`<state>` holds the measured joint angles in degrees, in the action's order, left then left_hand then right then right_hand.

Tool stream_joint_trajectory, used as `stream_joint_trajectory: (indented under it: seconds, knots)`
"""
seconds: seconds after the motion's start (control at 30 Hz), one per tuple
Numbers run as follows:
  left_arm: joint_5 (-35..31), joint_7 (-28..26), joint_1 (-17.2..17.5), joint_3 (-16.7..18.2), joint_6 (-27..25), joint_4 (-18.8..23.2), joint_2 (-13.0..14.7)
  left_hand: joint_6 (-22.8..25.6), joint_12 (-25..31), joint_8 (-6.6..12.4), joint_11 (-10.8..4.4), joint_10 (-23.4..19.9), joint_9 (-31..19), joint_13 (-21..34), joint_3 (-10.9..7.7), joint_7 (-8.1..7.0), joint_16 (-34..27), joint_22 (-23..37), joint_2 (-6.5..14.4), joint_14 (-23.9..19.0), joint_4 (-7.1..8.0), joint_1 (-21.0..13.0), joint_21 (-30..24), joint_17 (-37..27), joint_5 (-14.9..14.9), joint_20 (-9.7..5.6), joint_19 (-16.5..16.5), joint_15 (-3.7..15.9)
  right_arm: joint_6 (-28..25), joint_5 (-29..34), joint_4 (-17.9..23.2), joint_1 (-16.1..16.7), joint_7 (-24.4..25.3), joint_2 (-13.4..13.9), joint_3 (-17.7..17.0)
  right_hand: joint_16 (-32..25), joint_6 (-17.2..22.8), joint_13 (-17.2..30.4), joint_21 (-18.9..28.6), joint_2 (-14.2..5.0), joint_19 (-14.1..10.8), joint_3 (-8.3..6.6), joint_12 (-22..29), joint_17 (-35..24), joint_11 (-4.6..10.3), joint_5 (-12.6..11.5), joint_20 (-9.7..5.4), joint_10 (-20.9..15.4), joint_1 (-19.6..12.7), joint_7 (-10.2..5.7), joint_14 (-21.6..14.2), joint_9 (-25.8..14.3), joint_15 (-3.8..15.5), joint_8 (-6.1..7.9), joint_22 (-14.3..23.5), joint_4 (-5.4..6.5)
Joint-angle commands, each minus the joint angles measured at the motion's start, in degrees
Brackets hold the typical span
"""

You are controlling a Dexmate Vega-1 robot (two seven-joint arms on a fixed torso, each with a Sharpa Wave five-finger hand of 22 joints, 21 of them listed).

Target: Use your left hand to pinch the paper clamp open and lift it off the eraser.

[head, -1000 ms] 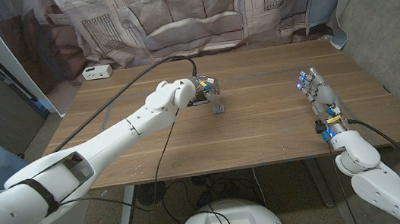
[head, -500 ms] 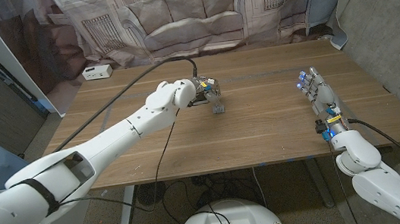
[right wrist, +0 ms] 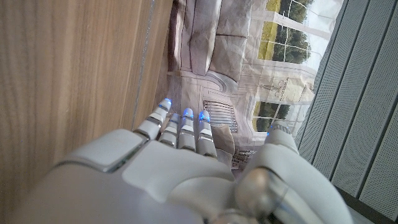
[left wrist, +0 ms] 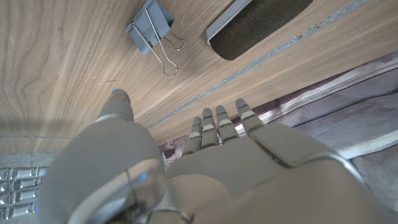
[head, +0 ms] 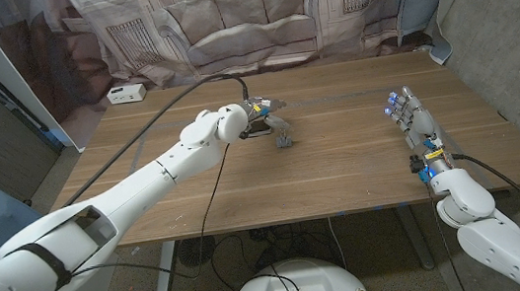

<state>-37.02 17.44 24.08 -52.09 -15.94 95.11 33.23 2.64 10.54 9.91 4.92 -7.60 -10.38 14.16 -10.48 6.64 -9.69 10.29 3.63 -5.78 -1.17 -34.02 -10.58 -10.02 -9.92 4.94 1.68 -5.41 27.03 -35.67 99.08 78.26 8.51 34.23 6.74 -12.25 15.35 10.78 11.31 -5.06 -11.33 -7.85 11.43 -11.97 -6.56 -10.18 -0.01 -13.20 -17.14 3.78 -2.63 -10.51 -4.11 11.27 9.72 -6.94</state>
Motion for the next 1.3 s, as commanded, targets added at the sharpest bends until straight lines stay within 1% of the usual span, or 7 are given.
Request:
stream_joint_trajectory:
  seconds: [0.03, 0.4, 0.8, 0.93, 1.07, 1.2, 1.3]
  knots:
    - [7.4, -8.0, 4.1, 4.9, 4.3, 0.9, 1.4, -1.3, 0.3, 0.11, -0.03, 0.8, -0.1, -0.4, 0.69, 1.21, -0.5, 0.0, -0.4, 0.8, 0.7, 1.8, 0.0, -0.3, 0.0, -2.83, -0.8, -0.11, 1.2, -0.7, -1.8, -0.9, -1.7, -0.2, 0.5, 0.1, -0.1, 0.2, 0.4, -0.01, -0.6, -0.32, -0.1, -0.2, -0.61, 0.0, -1.17, 0.3, 0.1, 0.67, 0.0, -0.2, 0.71, -0.17, 0.2, -0.26]
    - [14.7, -14.7, 9.7, 10.8, 4.9, 5.1, 3.1, 0.9, 1.2, 1.07, 0.22, -0.6, 0.0, -1.0, 2.11, 1.66, -1.0, 0.0, -1.0, 0.3, 2.02, 5.0, -0.6, -0.3, -0.2, -3.52, 0.1, -0.38, 3.1, -1.3, -4.4, -2.5, -5.3, 0.5, 0.9, 0.4, -0.8, 0.2, 0.4, 0.01, -1.2, -0.5, -0.4, -0.1, -0.21, 0.0, -2.11, 1.1, -0.3, 0.69, 0.3, -0.2, 1.42, -0.41, 0.1, -0.55]
    - [22.9, -21.8, 13.6, 14.2, 7.3, 5.0, 0.7, 4.6, 2.4, 1.8, 0.47, -3.7, 0.1, -1.8, 3.35, 1.61, -1.8, -0.1, -1.5, -2.6, 2.92, 7.6, -1.5, -0.2, -0.6, -2.79, 2.9, 0.08, 5.4, -5.9, -10.3, -5.4, -17.0, 4.8, 0.4, 0.6, -3.0, 0.1, 0.2, 0.94, -1.5, -0.11, -0.9, 0.0, 0.16, 0.1, -2.1, 3.0, -0.1, 0.6, 0.8, -0.2, 1.65, -0.99, 0.0, -0.69]
    - [24.9, -23.2, 15.7, 15.1, 6.5, 6.9, 0.9, 6.4, 2.8, 1.99, 0.59, -5.2, 0.1, -2.1, 3.77, 1.45, -2.2, -0.1, -1.6, -4.7, 3.07, 8.4, -2.1, -0.2, -0.7, -2.16, 5.3, 0.39, 4.6, -8.3, -11.3, -6.0, -20.4, 5.8, 0.4, 0.4, -3.4, 0.1, 0.3, 1.12, -2.0, 0.0, -0.9, 0.0, 0.05, 0.1, -1.85, 3.4, 0.0, 0.43, 0.2, -0.2, 1.45, -0.99, 0.0, -0.64]
    - [26.9, -25.8, 18.7, 16.9, 6.4, 9.5, 1.7, 7.2, 2.9, 2.1, 0.76, -5.9, 0.1, -2.2, 3.89, 1.5, -2.1, -0.1, -1.7, -5.0, 3.08, 8.6, -2.2, -0.2, -0.8, -1.96, 5.8, 0.41, 3.7, -9.1, -12.7, -7.6, -22.6, 6.4, 1.0, 0.5, -3.6, 0.1, 0.2, 1.24, -1.9, 0.07, -1.0, 0.0, -0.14, 0.1, -1.62, 3.8, 0.1, 0.49, 0.6, -0.2, 1.22, -0.92, 0.0, -0.63]
    - [31.8, -27.3, 21.7, 20.3, 9.5, 10.3, 2.8, 7.8, 3.0, 2.21, 0.83, -6.1, 0.1, -2.3, 3.99, 1.37, -2.1, -0.1, -1.7, -5.4, 3.09, 8.8, -2.1, -0.2, -0.8, -1.88, 5.9, 0.42, 3.3, -8.4, -12.8, -8.5, -22.2, 5.9, 1.9, 0.8, -3.9, 0.1, 0.1, 1.35, -1.8, 0.15, -1.1, 0.0, -0.55, 0.1, -1.7, 4.4, 0.2, 0.73, 1.3, -0.2, 1.11, -0.9, 0.0, -0.6]
    - [36.6, -27.0, 23.3, 22.8, 14.2, 8.7, 3.5, 8.2, 3.0, 2.25, 0.82, -6.3, 0.1, -2.3, 4.06, 1.28, -2.0, -0.1, -1.8, -5.5, 3.11, 8.9, -2.1, -0.2, -0.8, -1.7, 6.1, 0.31, 4.1, -7.0, -13.2, -9.5, -21.4, 4.9, 2.8, 0.8, -4.3, 0.0, 0.1, 1.44, -1.8, 0.2, -1.1, 0.0, -0.43, 0.1, -1.75, 4.8, 0.3, 0.99, 1.4, -0.2, 1.08, -1.0, 0.0, -0.59]
